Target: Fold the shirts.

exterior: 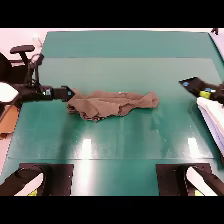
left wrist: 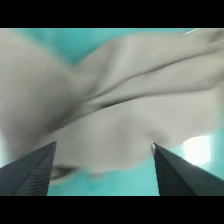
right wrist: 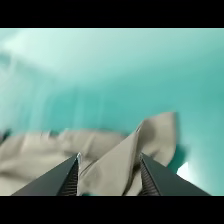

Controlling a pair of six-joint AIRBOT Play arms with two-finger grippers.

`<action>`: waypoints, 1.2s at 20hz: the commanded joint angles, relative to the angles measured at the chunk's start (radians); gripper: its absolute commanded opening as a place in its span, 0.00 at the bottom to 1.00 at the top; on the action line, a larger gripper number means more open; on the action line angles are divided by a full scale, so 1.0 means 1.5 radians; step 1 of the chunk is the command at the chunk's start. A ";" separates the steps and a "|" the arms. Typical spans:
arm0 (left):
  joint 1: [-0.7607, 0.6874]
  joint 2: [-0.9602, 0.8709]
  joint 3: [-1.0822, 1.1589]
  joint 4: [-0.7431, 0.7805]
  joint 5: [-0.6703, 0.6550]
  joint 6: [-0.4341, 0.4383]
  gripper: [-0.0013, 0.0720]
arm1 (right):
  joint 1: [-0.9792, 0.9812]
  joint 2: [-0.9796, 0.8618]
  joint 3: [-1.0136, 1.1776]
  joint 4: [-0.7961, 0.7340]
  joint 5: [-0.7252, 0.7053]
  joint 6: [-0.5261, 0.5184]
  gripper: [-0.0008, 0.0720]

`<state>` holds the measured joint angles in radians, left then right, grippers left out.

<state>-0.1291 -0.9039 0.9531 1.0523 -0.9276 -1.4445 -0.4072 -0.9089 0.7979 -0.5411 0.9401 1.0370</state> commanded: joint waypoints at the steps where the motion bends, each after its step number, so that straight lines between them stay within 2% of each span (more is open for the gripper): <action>1: -0.002 -0.036 0.052 -0.229 -0.045 -0.014 0.98 | -0.093 0.063 0.000 -0.007 0.009 0.001 0.63; 3: -0.037 -0.090 0.052 -0.261 -0.045 0.007 0.99 | -0.108 0.064 -0.001 -0.006 0.009 0.001 0.63; 4: -0.067 -0.118 0.053 -0.263 -0.037 0.049 0.99 | -0.105 0.060 -0.001 -0.005 0.009 0.001 0.63; 6: -0.138 -0.196 0.091 -0.242 -0.068 0.220 0.99 | -0.085 0.038 0.000 -0.006 0.009 0.001 0.63; 7: -0.166 -0.239 0.124 -0.192 -0.111 0.268 0.99 | -0.073 0.023 0.000 -0.006 0.012 0.000 0.63; 9: -0.221 -0.322 0.200 -0.005 -0.215 0.270 0.99 | -0.053 -0.008 0.000 -0.007 0.030 0.000 0.63; 11: -0.267 -0.378 0.258 0.165 -0.259 0.295 0.99 | -0.035 -0.040 0.000 -0.007 0.051 -0.001 0.63; 12: -0.278 -0.388 0.273 0.176 -0.229 0.327 0.99 | -0.026 -0.054 -0.001 -0.007 0.062 -0.007 0.63; 13: -0.287 -0.390 0.281 0.167 -0.183 0.383 0.99 | -0.018 -0.065 -0.001 -0.006 0.072 -0.015 0.63; 15: -0.310 -0.390 0.285 0.167 -0.100 0.551 0.99 | 0.000 -0.081 -0.001 -0.007 0.073 -0.024 0.63; 16: -0.313 -0.390 0.285 0.166 -0.074 0.606 0.98 | 0.006 -0.087 -0.001 -0.007 0.075 -0.027 0.63; 19: -0.313 -0.391 0.284 0.152 -0.061 0.653 0.97 | 0.019 -0.088 -0.001 -0.006 0.068 -0.044 0.63; 24: -0.313 -0.438 0.284 0.120 -0.056 0.662 0.97 | 0.019 -0.088 -0.001 -0.006 0.069 -0.047 0.63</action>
<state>-0.5953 -1.5230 1.3766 1.2583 -1.0344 -0.4992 -0.3836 -1.0378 0.7975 -0.5514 1.0424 0.9741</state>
